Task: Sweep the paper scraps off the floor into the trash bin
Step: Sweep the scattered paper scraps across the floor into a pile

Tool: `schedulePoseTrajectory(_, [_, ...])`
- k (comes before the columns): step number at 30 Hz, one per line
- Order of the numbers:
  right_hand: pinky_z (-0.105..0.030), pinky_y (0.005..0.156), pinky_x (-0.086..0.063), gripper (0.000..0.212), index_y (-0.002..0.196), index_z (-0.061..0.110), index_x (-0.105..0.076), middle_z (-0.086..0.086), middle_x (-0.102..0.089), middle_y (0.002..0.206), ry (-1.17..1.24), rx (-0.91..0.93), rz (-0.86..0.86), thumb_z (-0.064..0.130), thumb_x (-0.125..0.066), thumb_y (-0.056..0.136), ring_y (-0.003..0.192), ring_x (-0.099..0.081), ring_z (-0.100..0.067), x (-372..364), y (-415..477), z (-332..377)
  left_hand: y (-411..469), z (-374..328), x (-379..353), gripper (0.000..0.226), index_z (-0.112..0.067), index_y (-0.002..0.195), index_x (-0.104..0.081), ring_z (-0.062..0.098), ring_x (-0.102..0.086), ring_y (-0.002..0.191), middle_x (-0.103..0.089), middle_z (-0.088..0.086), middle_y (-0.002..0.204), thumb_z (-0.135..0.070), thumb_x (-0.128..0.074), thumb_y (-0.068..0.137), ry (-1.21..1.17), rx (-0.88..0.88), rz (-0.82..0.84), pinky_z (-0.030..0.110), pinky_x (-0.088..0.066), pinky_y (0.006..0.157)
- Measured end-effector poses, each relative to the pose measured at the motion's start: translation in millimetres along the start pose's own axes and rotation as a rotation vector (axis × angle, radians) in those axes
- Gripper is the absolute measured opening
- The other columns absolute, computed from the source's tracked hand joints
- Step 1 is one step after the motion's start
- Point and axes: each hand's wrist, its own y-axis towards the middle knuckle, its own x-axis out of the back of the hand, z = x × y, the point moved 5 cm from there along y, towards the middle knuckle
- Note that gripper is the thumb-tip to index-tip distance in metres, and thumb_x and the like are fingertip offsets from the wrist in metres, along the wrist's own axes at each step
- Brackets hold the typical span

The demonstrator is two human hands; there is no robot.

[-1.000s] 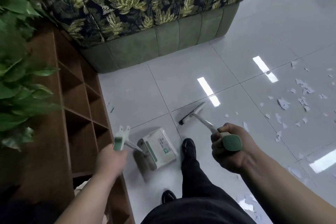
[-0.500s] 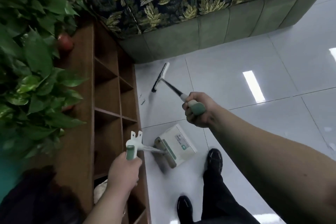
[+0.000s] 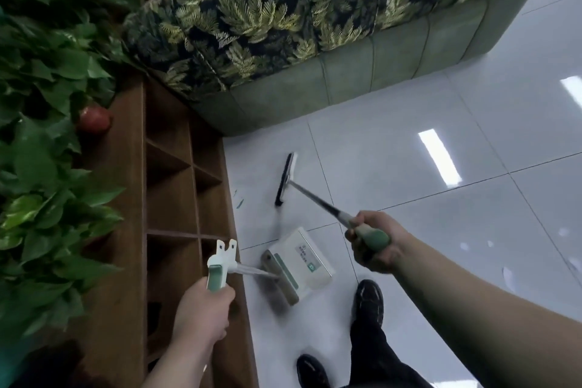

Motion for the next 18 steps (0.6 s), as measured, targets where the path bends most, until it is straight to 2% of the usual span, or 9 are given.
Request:
schedulePoseTrajectory(3, [-0.012,0.035,-0.035,0.021,0.082,0.013,-0.051,-0.002,-0.051,0.058,0.052,0.032,-0.044,0.008,-0.058,0.062,0.032,-0.043,-0.013,41,-28,-1,1,-23,-8,0.012,-0.009,0.084,-0.064,0.022,-0.044,0.046,-0.048,0.008,0.057,-0.007,-0.052,0.087,0.028,-0.045,0.024,0.026,-0.036,0.043])
schedulePoseTrajectory(8, [-0.014,0.035,-0.04,0.021,0.08,0.01,-0.055,-0.003,-0.053,0.06,0.135,0.092,-0.124,0.007,-0.061,0.06,0.033,-0.045,-0.014,98,-81,6,-3,-75,-34,0.01,-0.009,0.082,-0.062,0.022,-0.044,0.046,-0.048,0.01,0.056,-0.005,-0.054,0.086,0.095,-0.193,0.099,0.027,-0.037,0.046])
schedulePoseTrajectory(11, [-0.014,0.037,-0.041,0.015,0.082,0.01,-0.056,-0.003,-0.054,0.063,0.219,0.124,-0.159,0.007,-0.058,0.068,0.035,-0.044,-0.014,125,-103,-1,-8,-106,-60,0.011,-0.006,0.087,-0.064,0.021,-0.041,0.044,-0.046,0.01,0.055,-0.004,-0.053,0.086,0.168,-0.292,0.168,0.026,-0.034,0.044])
schedulePoseTrajectory(18, [-0.016,0.037,-0.039,0.023,0.09,0.012,-0.054,-0.003,-0.054,0.064,0.437,0.219,-0.216,0.008,-0.059,0.068,0.036,-0.043,-0.015,175,-130,-54,-22,-169,-121,0.007,-0.011,0.075,-0.054,0.023,-0.041,0.048,-0.046,0.008,0.058,-0.005,-0.053,0.079,0.358,-0.545,0.326,0.027,-0.033,0.045])
